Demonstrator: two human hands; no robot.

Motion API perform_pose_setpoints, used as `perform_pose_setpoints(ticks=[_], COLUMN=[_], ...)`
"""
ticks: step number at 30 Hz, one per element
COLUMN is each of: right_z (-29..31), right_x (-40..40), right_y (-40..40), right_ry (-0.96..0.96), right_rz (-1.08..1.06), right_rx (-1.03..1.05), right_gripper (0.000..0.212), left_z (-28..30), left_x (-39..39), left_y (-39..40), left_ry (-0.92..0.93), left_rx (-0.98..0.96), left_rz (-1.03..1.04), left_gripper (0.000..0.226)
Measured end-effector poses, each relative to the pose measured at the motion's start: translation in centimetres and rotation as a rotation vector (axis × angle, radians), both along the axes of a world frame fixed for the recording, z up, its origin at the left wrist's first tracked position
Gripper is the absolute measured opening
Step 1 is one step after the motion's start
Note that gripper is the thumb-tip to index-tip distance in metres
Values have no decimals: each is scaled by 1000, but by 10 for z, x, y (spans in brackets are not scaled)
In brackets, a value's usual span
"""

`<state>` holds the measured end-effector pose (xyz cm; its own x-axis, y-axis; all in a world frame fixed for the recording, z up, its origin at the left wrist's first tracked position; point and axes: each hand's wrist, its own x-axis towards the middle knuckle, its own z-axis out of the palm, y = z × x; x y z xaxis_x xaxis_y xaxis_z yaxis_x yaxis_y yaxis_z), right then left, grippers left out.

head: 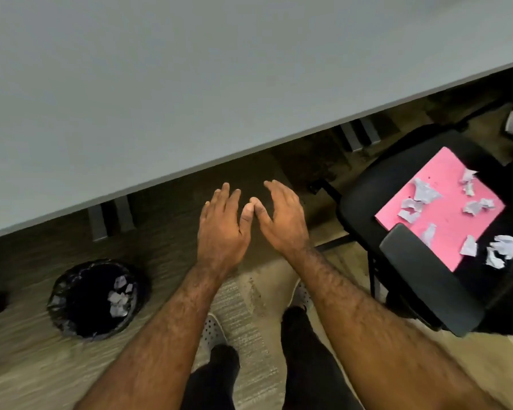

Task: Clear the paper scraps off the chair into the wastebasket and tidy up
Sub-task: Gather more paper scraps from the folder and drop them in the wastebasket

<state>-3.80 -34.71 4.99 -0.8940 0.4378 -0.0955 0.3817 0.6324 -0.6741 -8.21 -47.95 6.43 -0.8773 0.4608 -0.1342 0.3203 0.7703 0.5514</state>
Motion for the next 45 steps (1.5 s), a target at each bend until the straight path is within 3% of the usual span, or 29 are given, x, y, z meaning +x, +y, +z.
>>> perform_pose_setpoints(ticks=[18,22,29,34,38,41,45], right_z=[33,31,9,-27,-55,-74,-102], right_x=[130,151,186,220,239,245,248], right_y=[210,241,289,330,366,394,425], right_ry=[43,20,-46,-130,-313,-471,-518], right_rz=[-545,-659,-806,-948,-1094,-1202,-1285], right_rx=[0,-34,-81,-52,27,55,25], right_gripper=[59,61,55,59,63,64,68], left_z=[50,47,2,-36,-66,-90,-129], left_x=[56,68,79,80,83,85,87], left_y=[240,284,349,390,419,437,452], left_ry=[-25,-92,-248,-166,-131,-1,154], left_rx=[-38,-86,-170,-229,-288,-343,-428], left_rz=[-551,-640,-808,-878,-894,-948,-992], left_gripper=[65,77,77,84,94,99,107])
